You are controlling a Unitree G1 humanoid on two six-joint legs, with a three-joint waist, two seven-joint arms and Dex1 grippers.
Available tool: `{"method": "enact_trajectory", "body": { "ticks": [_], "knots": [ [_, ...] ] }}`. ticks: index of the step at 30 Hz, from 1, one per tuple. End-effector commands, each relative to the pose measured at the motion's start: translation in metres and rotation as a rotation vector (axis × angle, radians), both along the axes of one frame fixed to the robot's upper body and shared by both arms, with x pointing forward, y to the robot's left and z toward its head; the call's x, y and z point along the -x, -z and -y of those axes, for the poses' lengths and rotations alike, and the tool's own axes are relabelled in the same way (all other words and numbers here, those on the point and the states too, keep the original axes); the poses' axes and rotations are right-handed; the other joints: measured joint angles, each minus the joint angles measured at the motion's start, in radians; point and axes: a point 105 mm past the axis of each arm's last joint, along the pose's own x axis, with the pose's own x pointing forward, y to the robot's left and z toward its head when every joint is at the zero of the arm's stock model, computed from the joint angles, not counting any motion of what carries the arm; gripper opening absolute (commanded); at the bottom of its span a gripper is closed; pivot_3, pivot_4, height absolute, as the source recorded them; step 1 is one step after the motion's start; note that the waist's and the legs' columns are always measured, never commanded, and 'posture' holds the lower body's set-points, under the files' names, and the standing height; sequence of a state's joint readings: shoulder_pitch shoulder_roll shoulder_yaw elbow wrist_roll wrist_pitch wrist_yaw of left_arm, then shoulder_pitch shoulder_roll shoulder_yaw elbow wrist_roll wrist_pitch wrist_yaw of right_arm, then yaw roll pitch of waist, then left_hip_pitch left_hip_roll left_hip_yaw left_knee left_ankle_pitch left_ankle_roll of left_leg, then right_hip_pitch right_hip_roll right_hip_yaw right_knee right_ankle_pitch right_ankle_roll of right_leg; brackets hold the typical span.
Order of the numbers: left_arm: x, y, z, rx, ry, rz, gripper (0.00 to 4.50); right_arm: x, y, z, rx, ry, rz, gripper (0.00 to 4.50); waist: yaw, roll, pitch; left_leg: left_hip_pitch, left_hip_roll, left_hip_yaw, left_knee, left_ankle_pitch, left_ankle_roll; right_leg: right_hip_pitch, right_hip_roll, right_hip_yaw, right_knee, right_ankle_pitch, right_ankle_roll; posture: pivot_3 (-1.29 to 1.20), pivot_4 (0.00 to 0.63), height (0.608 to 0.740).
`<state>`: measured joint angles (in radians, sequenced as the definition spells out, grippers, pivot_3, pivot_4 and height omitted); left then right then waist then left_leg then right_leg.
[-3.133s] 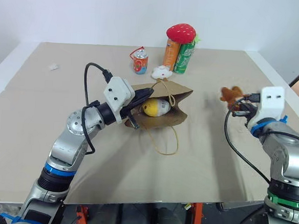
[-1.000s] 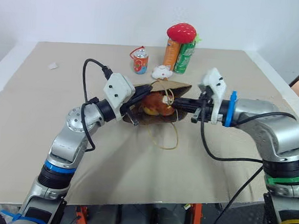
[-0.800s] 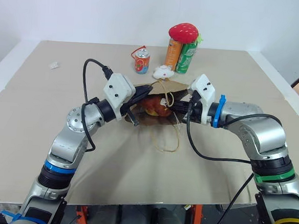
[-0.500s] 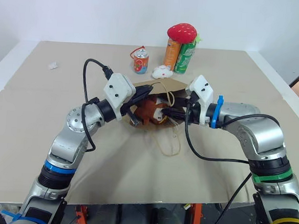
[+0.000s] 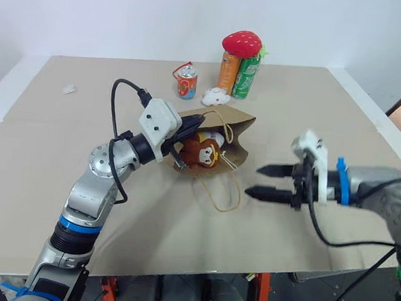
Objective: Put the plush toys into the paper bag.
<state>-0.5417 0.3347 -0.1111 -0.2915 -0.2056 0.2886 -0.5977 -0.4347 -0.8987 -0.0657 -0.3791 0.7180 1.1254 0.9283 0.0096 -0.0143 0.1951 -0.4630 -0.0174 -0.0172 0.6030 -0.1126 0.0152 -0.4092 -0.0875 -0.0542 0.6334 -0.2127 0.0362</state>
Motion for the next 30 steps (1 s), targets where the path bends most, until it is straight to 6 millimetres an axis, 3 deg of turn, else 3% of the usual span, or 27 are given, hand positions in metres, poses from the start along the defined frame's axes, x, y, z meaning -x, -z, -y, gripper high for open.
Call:
{"method": "enact_trajectory", "body": {
  "ticks": [1, 9, 10, 11, 15, 19, 21, 23, 30],
  "knots": [
    [0.006, -0.014, 0.002, 0.015, 0.015, 0.059, 0.00, -0.008, 0.004, -0.008, -0.057, 0.094, 0.048, 4.45, -0.001, 0.000, 0.000, 0.000, 0.000, 0.000, 0.000, 0.000, 0.000, 0.000, 0.002, 0.000, 0.000, 0.000, 0.000, 0.00, 0.150, 0.740],
    [0.006, -0.013, 0.001, 0.010, 0.014, 0.057, 0.00, -0.022, 0.024, -0.014, -0.035, 0.180, 0.043, 4.45, 0.000, 0.000, 0.000, 0.000, 0.002, 0.004, 0.002, -0.001, -0.001, 0.000, 0.003, 0.002, -0.001, 0.002, -0.001, 0.00, 0.150, 0.740],
    [0.006, -0.013, 0.001, 0.011, 0.014, 0.056, 0.00, -0.022, 0.026, -0.015, -0.026, 0.173, 0.040, 3.94, 0.000, 0.000, 0.000, 0.000, 0.002, 0.004, 0.002, -0.001, -0.001, 0.000, 0.003, 0.002, -0.001, 0.002, -0.001, 0.00, 0.150, 0.740],
    [0.006, -0.013, 0.002, 0.012, 0.013, 0.056, 0.00, -0.021, 0.029, -0.017, -0.018, 0.155, 0.037, 3.83, 0.000, 0.000, 0.000, 0.000, 0.002, 0.005, 0.002, 0.000, -0.001, 0.000, 0.003, 0.003, -0.001, 0.002, -0.001, 0.00, 0.150, 0.740],
    [0.006, -0.013, 0.002, 0.014, 0.010, 0.057, 0.00, -0.020, 0.033, -0.021, -0.009, 0.123, 0.035, 2.53, 0.000, 0.000, 0.000, 0.000, 0.002, 0.005, 0.001, 0.000, 0.000, 0.000, 0.003, 0.003, -0.001, 0.002, -0.001, 0.00, 0.150, 0.740],
    [0.005, -0.012, 0.000, 0.016, 0.001, 0.055, 0.00, -0.020, 0.029, -0.025, -0.023, 0.076, 0.073, 0.85, 0.000, 0.000, 0.000, 0.000, 0.003, 0.006, 0.001, 0.000, 0.000, 0.000, 0.003, 0.003, -0.001, 0.002, -0.001, 0.00, 0.150, 0.740],
    [0.005, -0.012, -0.001, 0.016, -0.002, 0.053, 0.00, -0.020, 0.020, -0.024, -0.030, 0.048, 0.125, 0.12, 0.000, 0.000, 0.000, 0.000, 0.003, 0.006, 0.001, 0.000, 0.000, 0.000, 0.004, 0.003, -0.001, 0.002, -0.001, 0.00, 0.150, 0.740],
    [0.005, -0.012, -0.001, 0.017, -0.003, 0.053, 0.00, -0.020, 0.008, -0.022, -0.043, 0.019, 0.165, 0.12, 0.000, 0.000, 0.000, 0.000, 0.003, 0.006, 0.001, 0.000, 0.000, 0.000, 0.004, 0.003, -0.001, 0.002, -0.001, 0.00, 0.150, 0.740],
    [-0.002, -0.022, -0.009, 0.014, -0.029, 0.085, 0.00, -0.013, -0.069, -0.004, -0.106, -0.107, 0.297, 0.12, 0.001, 0.000, 0.000, 0.000, 0.004, 0.008, 0.001, 0.000, 0.000, -0.001, 0.003, 0.004, -0.002, 0.003, -0.001, 0.00, 0.150, 0.740]
  ]
}}
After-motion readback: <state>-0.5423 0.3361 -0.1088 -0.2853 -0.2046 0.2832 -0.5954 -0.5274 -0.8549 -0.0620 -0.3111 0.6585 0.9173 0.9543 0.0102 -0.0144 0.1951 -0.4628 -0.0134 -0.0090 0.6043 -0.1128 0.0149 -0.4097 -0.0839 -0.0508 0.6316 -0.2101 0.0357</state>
